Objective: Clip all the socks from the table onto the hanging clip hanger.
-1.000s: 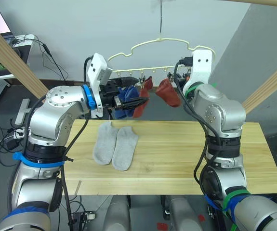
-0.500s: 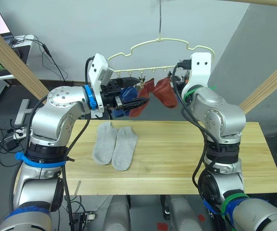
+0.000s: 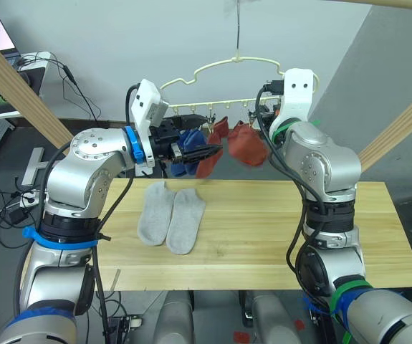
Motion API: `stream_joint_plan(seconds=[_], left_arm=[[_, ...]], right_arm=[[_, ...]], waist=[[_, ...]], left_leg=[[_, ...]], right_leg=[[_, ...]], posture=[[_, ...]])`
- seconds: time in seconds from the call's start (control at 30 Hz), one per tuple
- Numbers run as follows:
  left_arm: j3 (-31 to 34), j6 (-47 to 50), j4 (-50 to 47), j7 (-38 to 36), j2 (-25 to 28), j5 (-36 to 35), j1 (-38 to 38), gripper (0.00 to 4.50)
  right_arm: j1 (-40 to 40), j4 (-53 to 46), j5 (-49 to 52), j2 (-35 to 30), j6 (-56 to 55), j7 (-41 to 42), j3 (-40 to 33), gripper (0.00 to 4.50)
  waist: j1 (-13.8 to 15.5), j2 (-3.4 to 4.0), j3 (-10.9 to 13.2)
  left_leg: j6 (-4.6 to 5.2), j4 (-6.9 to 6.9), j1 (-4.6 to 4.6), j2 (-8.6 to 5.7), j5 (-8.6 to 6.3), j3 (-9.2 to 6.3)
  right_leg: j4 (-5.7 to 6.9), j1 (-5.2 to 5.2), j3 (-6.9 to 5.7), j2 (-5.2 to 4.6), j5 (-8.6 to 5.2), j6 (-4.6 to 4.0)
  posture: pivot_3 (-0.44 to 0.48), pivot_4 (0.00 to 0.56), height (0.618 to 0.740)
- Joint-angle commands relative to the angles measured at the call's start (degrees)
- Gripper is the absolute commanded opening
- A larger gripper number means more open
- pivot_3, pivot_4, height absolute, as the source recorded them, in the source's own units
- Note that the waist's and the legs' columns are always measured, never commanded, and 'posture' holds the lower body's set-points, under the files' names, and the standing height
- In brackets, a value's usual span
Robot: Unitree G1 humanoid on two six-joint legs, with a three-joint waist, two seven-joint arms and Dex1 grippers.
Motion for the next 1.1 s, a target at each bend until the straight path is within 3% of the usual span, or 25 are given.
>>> stream_joint_plan(seconds=[0.03,0.07,0.3,0.43,0.57,0.63,0.8,1.1], left_arm=[[1.24,-0.92,-1.47,0.05,0.28,-0.01,-0.39,3.73],[1.24,-0.92,-1.46,0.06,0.28,-0.02,-0.39,3.73],[0.38,0.69,-1.61,0.96,0.68,0.76,1.04,3.73],[-3.7,5.34,-1.92,2.35,3.42,4.52,6.85,3.73],[-6.05,3.83,-0.18,6.1,3.65,9.78,12.21,4.47],[-7.06,1.8,1.09,6.84,3.4,11.92,14.71,4.47],[-9.26,-3.63,10.06,10.05,0.66,17.99,15.33,4.47],[-13.63,-12.03,29.43,11.89,-7.78,25.7,9.28,4.47]], right_arm=[[-1.11,-1.22,-0.28,-0.59,-1.63,-0.01,-0.13,0.25],[-1.13,-1.16,-0.29,-0.62,-1.66,-0.02,-0.13,0.02],[-1.33,-0.7,-0.48,-1.03,-2.06,-0.28,-0.13,0.01],[-1.28,-1.24,-0.41,-1.16,-1.48,-0.31,-0.07,0.01],[-1.06,-2.13,-0.26,-1.14,-0.77,-0.31,0.22,0.0],[-0.94,-2.53,-0.19,-1.13,-0.42,-0.31,0.27,0.0],[-0.67,-3.66,-0.09,-1.12,0.52,-0.31,0.27,0.0],[-0.69,-4.27,-0.03,-0.8,0.96,-0.49,0.1,0.0]], waist=[[0.01,0.0,0.0],[0.01,0.0,0.0],[0.0,0.0,0.0],[-0.23,0.0,0.0],[-0.06,0.01,0.01],[-0.04,0.01,0.01],[0.08,0.01,0.01],[0.03,0.01,0.01]], left_leg=[[0.0,0.0,0.0,0.0,0.0,0.0],[0.0,0.0,0.0,0.0,0.0,0.0],[0.0,0.0,0.0,0.0,0.0,0.0],[0.0,-0.02,0.02,0.0,0.0,0.03],[0.0,-0.04,0.01,0.01,0.0,0.01],[0.01,-0.03,0.01,0.01,0.0,0.01],[0.01,-0.02,0.01,0.0,0.0,0.01],[0.01,-0.02,-0.01,-0.01,0.0,0.03]], right_leg=[[0.0,0.0,0.0,0.0,0.0,0.0],[0.0,0.0,0.0,0.0,0.0,0.0],[0.0,0.0,0.0,0.0,0.0,0.0],[0.0,0.0,0.04,0.0,0.0,0.0],[0.0,-0.02,0.02,0.0,0.0,0.0],[0.0,-0.02,0.02,0.0,0.0,0.0],[0.0,-0.01,0.02,-0.01,0.0,-0.01],[-0.01,-0.02,0.01,-0.01,0.0,-0.01]], posture=[[0.103,0.275,0.74],[0.103,0.275,0.74],[0.1,0.276,0.74],[0.096,0.279,0.74],[0.09,0.279,0.74],[0.086,0.279,0.74],[0.069,0.276,0.74],[0.059,0.27,0.74]])
